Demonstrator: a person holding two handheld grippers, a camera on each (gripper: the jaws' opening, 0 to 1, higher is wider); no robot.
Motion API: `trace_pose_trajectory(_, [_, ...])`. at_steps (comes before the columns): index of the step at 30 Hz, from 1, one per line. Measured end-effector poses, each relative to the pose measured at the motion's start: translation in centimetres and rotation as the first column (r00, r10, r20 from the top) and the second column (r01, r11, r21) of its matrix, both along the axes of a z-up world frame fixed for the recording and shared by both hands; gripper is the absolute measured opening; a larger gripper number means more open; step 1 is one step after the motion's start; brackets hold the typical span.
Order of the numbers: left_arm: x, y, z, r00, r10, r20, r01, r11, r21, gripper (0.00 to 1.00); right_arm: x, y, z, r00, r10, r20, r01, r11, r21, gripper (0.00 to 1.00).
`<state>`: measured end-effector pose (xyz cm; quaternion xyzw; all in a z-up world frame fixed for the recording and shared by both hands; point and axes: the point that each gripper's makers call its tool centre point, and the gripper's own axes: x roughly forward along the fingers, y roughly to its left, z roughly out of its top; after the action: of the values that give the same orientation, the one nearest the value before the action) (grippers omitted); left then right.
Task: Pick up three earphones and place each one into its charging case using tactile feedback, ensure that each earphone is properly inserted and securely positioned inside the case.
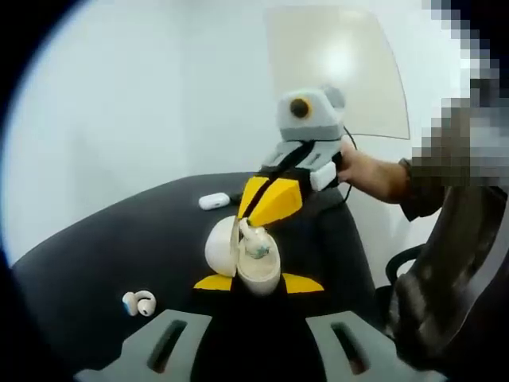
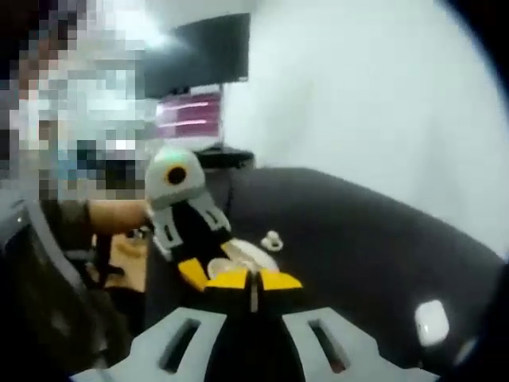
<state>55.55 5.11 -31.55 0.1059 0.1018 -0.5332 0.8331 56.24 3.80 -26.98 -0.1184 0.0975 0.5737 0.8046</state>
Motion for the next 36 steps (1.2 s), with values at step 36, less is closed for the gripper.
trace_pose_trajectory(36, [0.1, -0.1, 0.0, 1.0, -0.016, 0.007, 0.016, 1.0, -0.001, 0.18, 9.6, 3.5, -2.4, 0.933, -0.133, -0.334, 0.128, 0.991, -0.035, 0.06])
